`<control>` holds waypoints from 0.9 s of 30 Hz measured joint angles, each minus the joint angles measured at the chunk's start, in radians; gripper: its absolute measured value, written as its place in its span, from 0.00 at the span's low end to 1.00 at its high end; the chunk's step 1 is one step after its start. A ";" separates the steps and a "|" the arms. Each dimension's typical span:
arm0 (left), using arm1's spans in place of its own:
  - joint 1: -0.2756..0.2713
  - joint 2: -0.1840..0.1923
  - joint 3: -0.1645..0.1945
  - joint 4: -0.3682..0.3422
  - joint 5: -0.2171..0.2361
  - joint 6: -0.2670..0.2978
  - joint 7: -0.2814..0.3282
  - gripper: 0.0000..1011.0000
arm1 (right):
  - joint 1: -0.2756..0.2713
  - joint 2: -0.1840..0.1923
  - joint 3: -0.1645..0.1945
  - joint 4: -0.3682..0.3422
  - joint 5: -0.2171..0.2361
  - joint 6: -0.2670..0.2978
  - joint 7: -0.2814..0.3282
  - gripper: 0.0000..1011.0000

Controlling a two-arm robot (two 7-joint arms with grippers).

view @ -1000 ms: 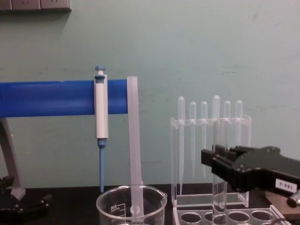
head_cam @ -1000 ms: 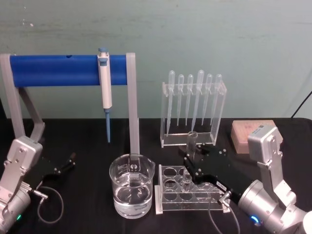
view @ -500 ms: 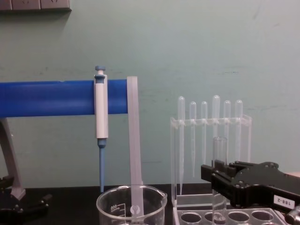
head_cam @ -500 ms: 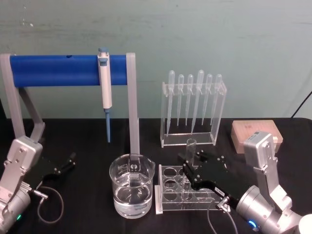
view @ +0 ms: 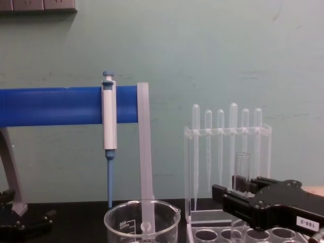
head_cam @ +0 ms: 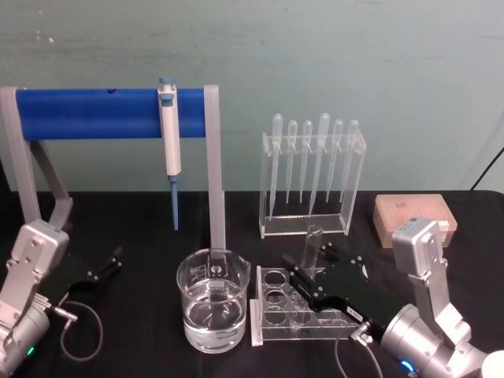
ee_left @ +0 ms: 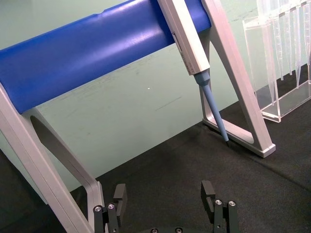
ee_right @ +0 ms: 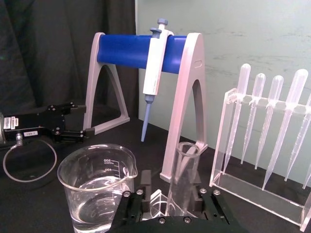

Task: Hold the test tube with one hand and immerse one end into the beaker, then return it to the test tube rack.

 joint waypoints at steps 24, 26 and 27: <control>0.000 0.000 0.000 0.000 0.000 0.000 0.000 0.99 | -0.167 0.042 0.190 -0.219 0.066 -0.099 -0.064 0.99; 0.000 0.000 0.000 0.000 0.000 0.000 0.000 0.99 | -0.186 0.033 0.223 -0.220 0.066 -0.120 -0.085 0.99; 0.000 0.000 0.000 0.000 0.000 0.000 0.000 0.99 | -0.192 0.029 0.236 -0.218 0.065 -0.127 -0.095 0.99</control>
